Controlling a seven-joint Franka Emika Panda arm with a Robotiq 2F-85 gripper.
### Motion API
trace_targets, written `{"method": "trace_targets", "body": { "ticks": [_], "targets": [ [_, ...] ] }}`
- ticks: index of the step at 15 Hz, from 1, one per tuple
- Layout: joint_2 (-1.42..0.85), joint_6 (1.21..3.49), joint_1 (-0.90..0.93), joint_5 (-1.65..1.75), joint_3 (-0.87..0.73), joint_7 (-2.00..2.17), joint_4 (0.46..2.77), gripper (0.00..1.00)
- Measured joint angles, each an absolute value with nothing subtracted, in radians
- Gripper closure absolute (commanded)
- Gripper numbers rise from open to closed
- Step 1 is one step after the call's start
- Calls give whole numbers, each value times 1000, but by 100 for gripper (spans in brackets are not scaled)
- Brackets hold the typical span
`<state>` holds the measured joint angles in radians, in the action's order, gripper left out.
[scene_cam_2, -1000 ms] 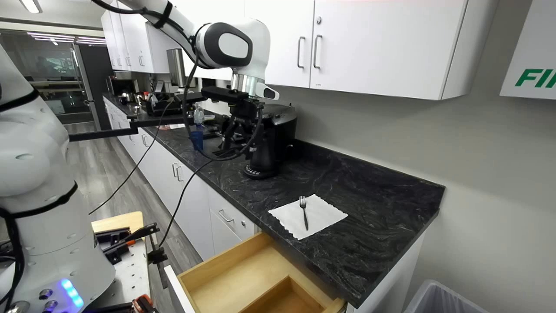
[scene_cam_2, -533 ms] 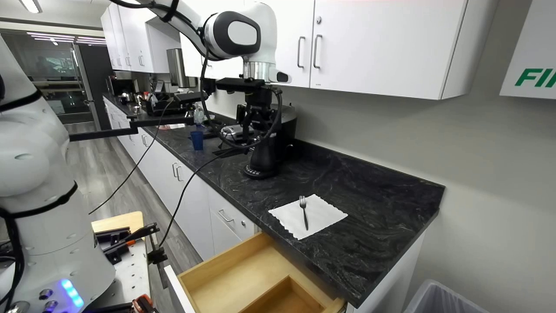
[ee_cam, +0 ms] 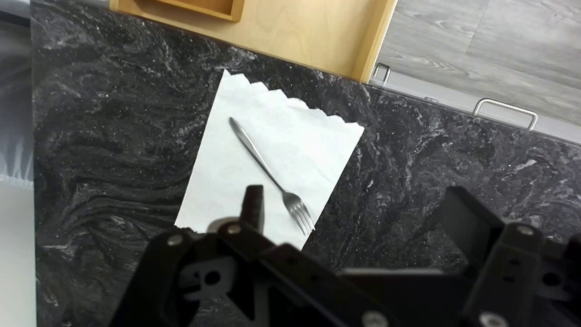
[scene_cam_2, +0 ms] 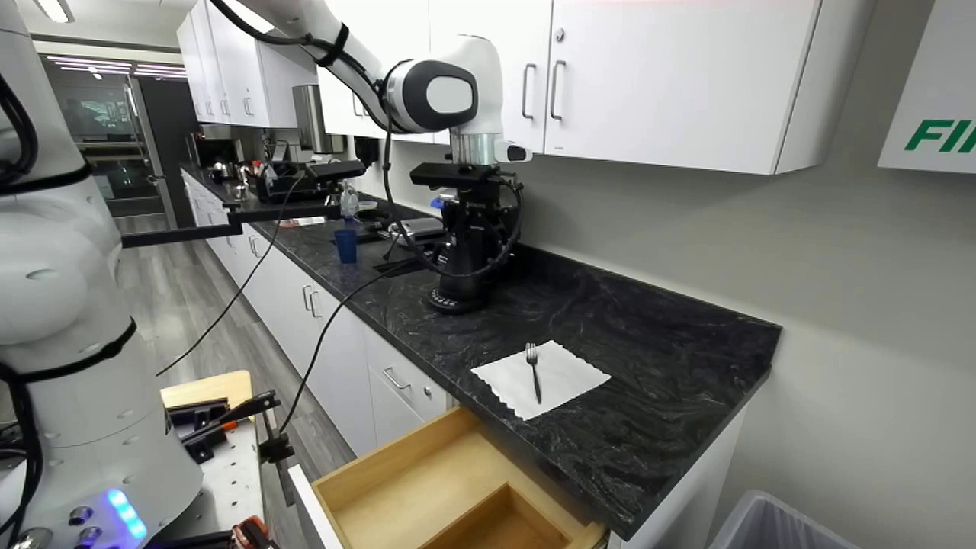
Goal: Remove the fork from the napkin on the countertop and place it inside the open drawer
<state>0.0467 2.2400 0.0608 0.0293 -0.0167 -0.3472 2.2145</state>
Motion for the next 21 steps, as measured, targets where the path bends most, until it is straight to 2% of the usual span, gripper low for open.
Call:
{"method": "trace_targets", "body": {
  "ticks": [10,21],
  "targets": [
    [-164,2263,47,25,-9,-358,2142,0],
    [-219,2276,24,24,-6,-385,2147,0]
  ]
}}
